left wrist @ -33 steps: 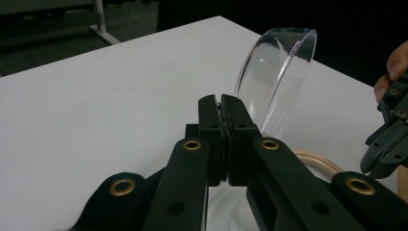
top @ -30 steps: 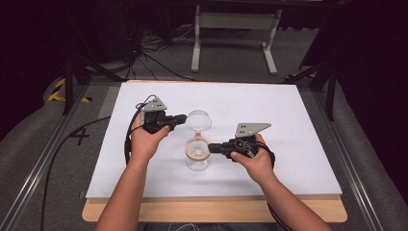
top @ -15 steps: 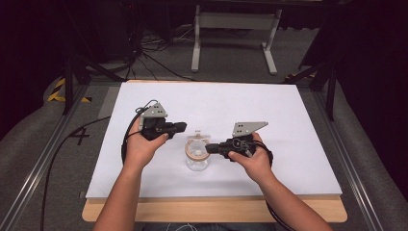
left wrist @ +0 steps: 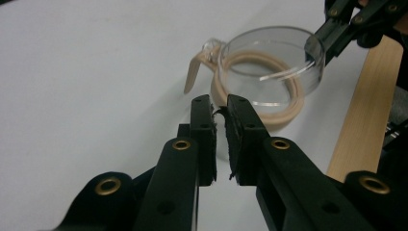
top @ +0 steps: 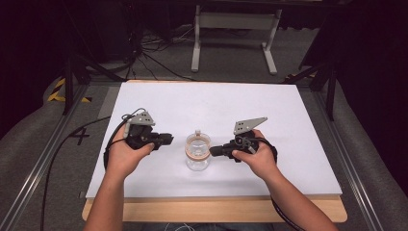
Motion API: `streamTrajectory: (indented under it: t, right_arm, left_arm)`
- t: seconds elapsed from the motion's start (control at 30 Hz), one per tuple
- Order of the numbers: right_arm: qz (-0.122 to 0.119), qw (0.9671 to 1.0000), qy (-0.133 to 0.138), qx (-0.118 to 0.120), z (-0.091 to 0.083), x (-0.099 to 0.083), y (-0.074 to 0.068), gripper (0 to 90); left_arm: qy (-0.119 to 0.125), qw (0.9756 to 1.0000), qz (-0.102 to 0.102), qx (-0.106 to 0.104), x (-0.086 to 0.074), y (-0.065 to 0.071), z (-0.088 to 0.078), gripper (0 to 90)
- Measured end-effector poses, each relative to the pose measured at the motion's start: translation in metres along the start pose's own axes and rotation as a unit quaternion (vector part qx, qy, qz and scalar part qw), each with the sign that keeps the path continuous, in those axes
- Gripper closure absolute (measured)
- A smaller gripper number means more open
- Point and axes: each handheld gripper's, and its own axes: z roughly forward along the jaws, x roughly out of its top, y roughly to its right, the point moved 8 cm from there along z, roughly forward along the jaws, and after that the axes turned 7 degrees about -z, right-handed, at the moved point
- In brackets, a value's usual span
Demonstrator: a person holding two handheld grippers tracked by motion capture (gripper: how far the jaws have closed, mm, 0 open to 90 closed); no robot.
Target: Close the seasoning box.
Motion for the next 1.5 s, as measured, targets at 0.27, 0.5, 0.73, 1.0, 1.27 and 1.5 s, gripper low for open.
streamTrajectory:
  t: [0.27, 0.5, 0.73, 1.0, 1.27, 1.5]
  right_arm:
    - [-0.015, 0.9988, -0.044, 0.013, 0.005, -0.003, -0.002, 90.0]
    - [-0.016, 0.9973, -0.069, 0.02, 0.005, -0.006, -0.002, 90.0]
    - [-0.021, 0.9985, -0.049, 0.008, -0.007, 0.002, -0.001, 90.0]
    - [-0.017, 0.999, 0.006, -0.041, -0.045, 0.015, 0.014, 79.5]
    - [-0.009, 0.9944, 0.024, -0.103, -0.092, 0.006, 0.037, 65.3]
    - [0.024, 0.9846, 0.021, -0.172, -0.135, -0.024, 0.068, 57.6]
  left_arm:
    - [-0.021, 0.9995, -0.023, 0.006, -0.02, -0.008, -0.013, 80.7]
    - [-0.026, 0.9992, -0.031, 0.006, -0.026, -0.012, -0.017, 80.4]
    - [-0.021, 0.9992, -0.033, 0.008, -0.024, -0.012, -0.016, 78.3]
    - [-0.004, 0.9989, -0.045, 0.012, -0.02, -0.015, -0.015, 71.5]
    - [-0.001, 0.9988, -0.046, 0.019, -0.019, -0.024, -0.012, 70.6]
    - [-0.009, 0.9975, -0.061, 0.034, -0.024, -0.041, -0.003, 67.9]
